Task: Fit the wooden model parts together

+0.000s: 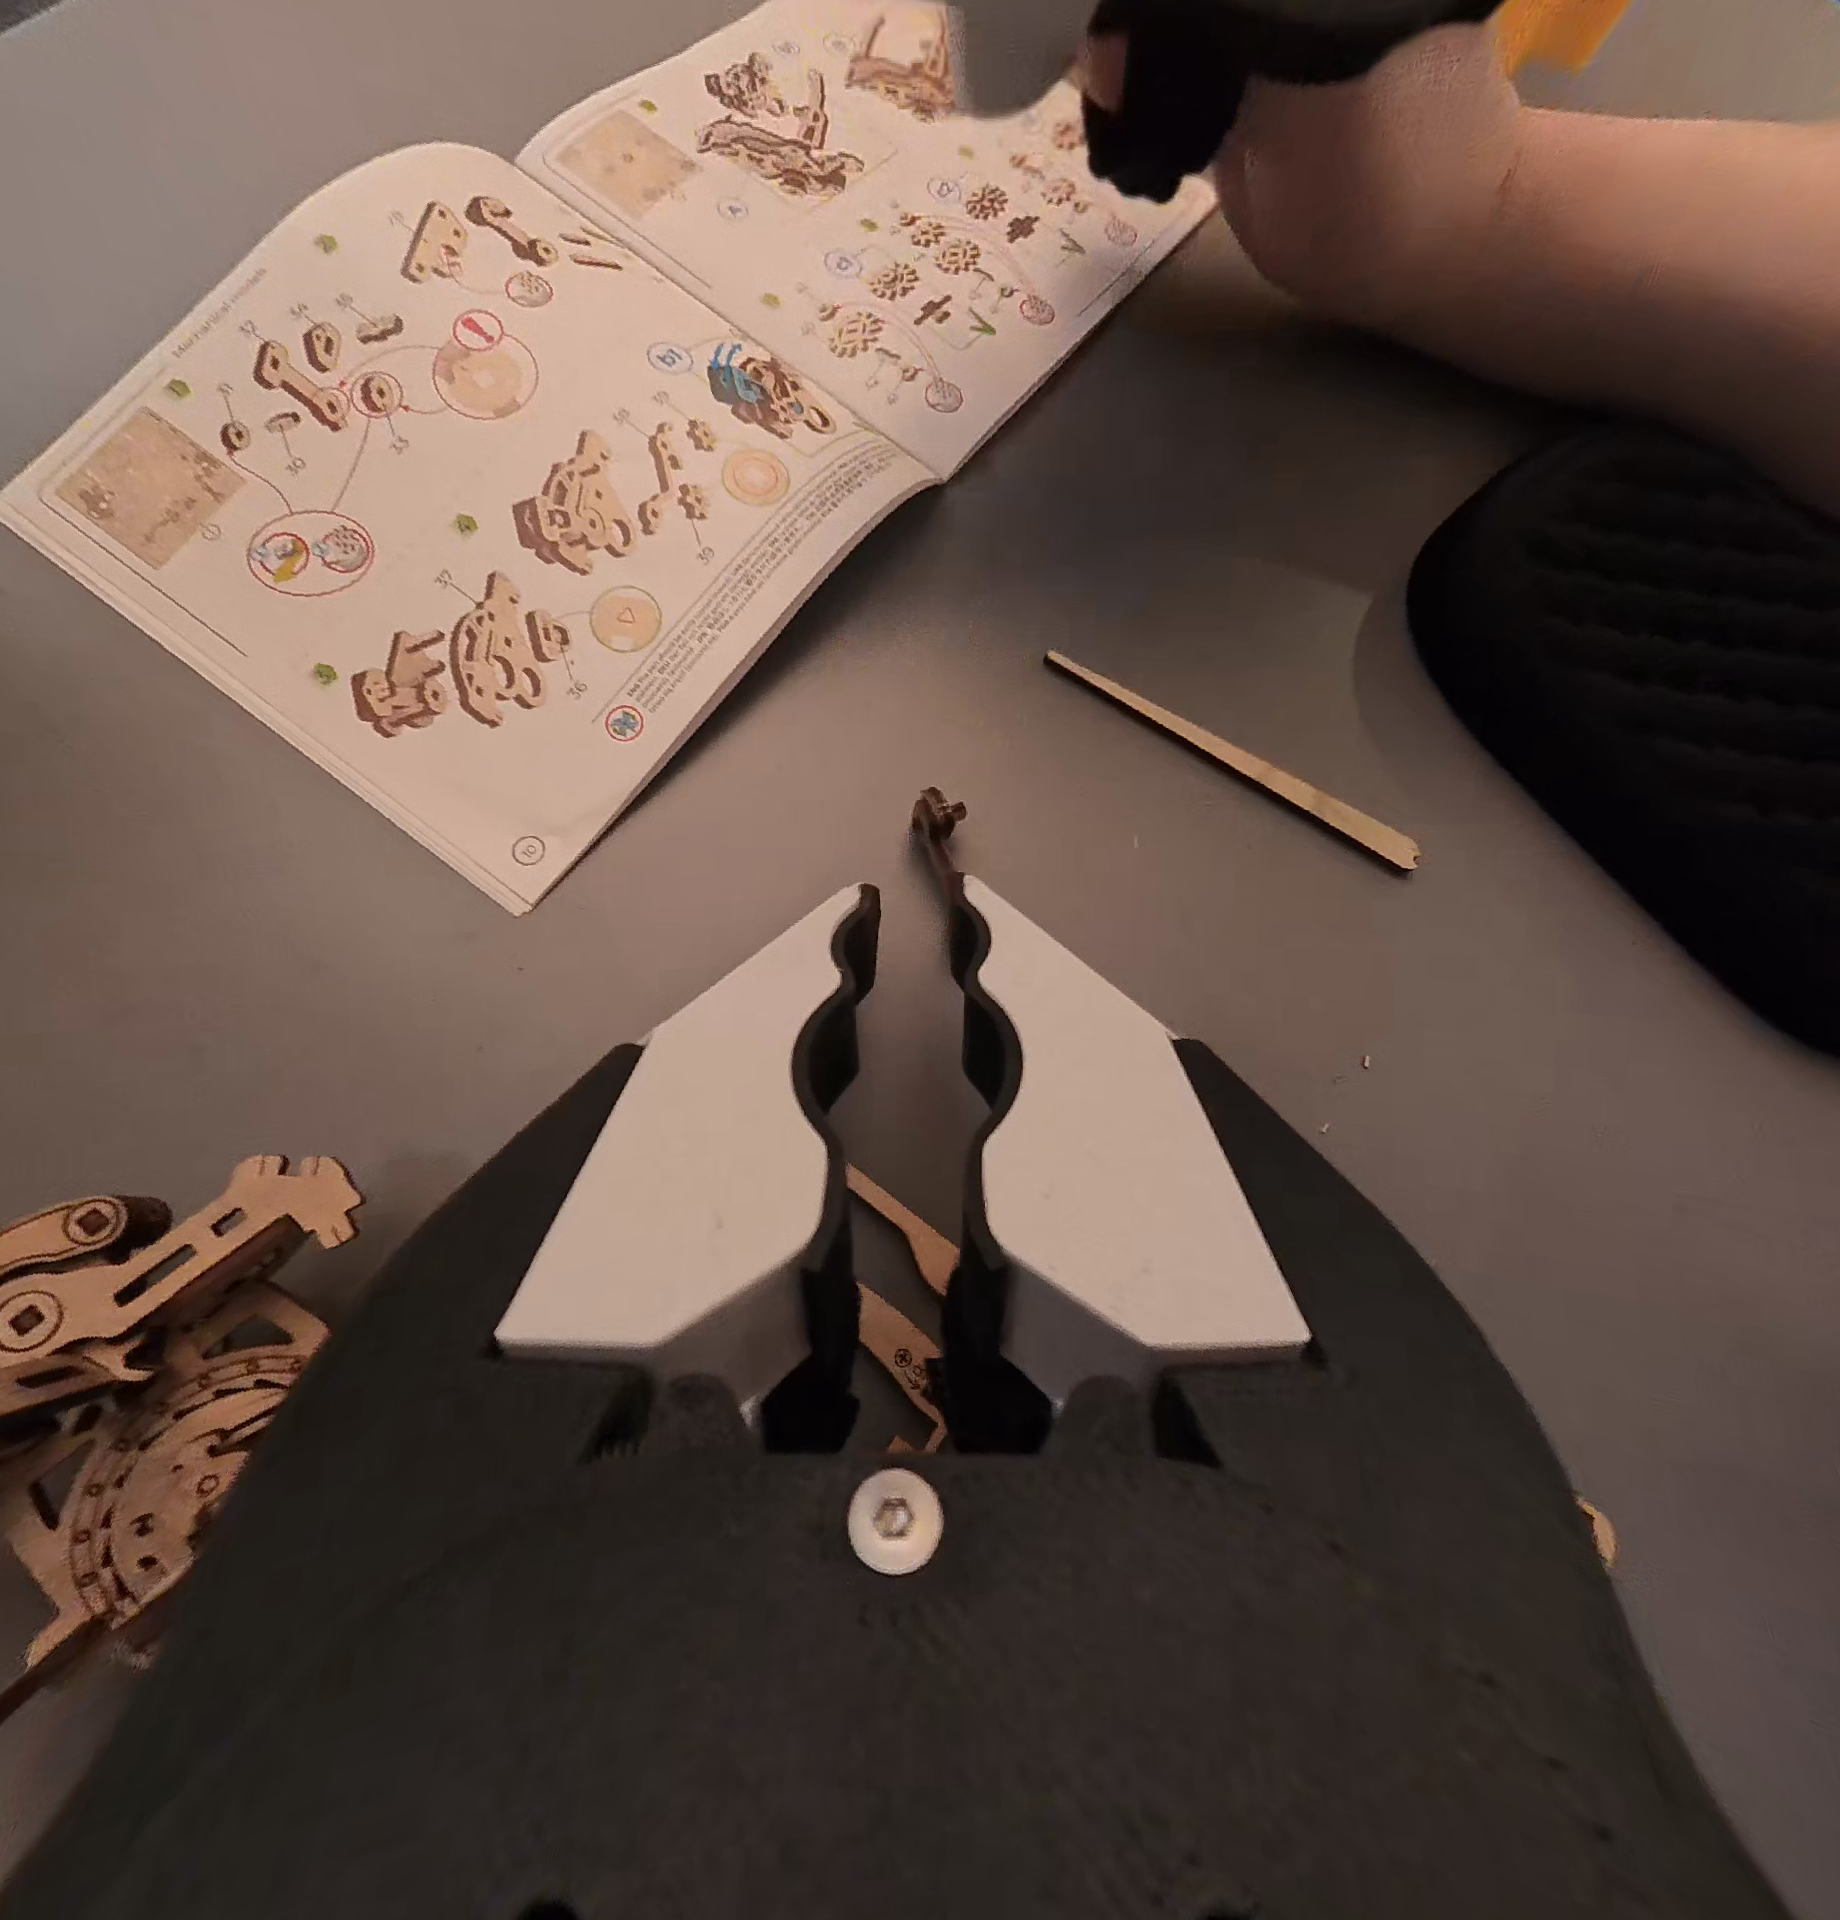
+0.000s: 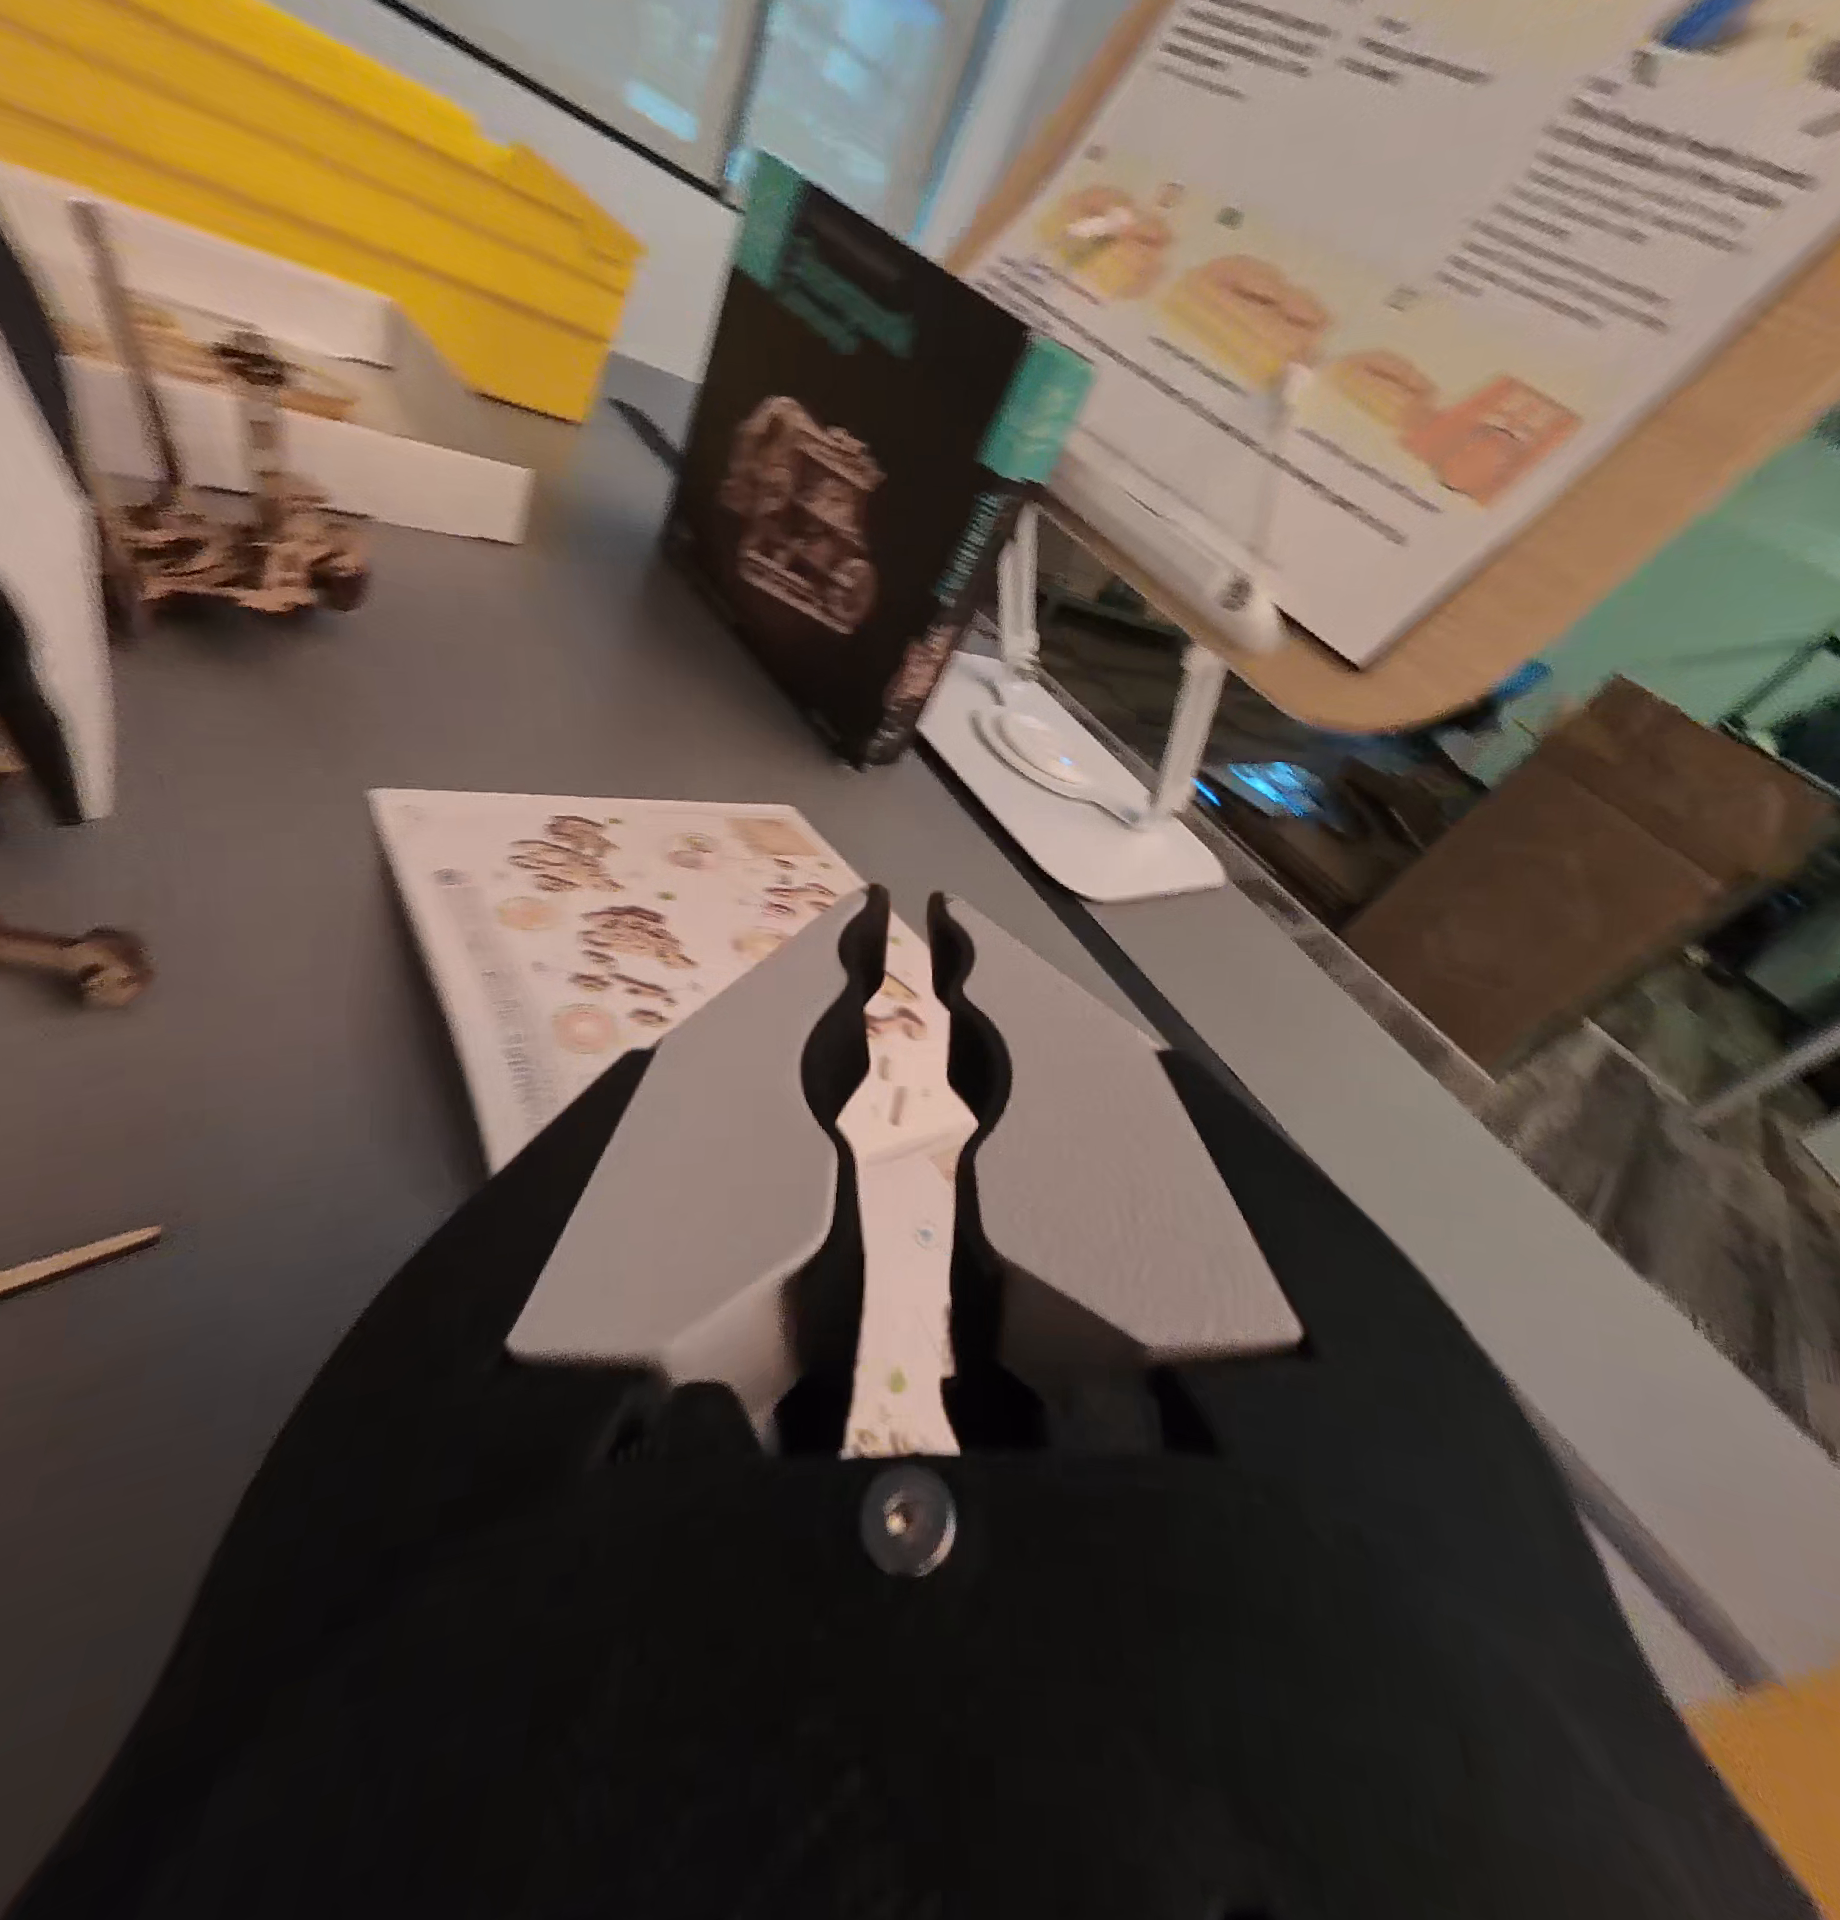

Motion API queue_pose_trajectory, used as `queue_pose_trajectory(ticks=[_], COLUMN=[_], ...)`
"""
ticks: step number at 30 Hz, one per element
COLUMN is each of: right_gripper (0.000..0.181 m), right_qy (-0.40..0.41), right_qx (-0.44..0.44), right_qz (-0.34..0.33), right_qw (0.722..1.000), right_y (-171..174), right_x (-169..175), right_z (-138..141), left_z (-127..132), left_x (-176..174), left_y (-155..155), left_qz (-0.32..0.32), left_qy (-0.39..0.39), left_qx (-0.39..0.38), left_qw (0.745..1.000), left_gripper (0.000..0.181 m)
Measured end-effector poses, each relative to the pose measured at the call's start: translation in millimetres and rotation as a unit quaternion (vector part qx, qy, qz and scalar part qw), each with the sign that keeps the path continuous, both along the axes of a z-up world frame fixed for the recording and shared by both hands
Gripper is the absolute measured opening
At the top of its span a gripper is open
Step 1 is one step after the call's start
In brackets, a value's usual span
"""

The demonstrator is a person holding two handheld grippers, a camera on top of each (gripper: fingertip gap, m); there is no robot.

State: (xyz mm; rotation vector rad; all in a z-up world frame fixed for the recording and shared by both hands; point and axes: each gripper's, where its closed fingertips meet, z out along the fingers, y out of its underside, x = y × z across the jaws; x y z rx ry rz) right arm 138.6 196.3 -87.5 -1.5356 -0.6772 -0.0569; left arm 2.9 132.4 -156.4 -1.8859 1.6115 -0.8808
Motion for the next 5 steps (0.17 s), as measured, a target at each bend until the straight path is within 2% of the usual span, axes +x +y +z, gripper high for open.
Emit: queue_pose_trajectory(ticks=[5], right_gripper=[0.006], right_qy=[0.038], right_qx=[-0.008], right_qz=[-0.082], right_qw=[0.996], right_y=[9], right_x=[39], right_z=[0], left_z=[8], left_x=[0], left_y=[5], left_qz=[0.010], left_qy=[-0.019], left_qx=[0.002], left_qw=[1.000], left_gripper=[0.010])
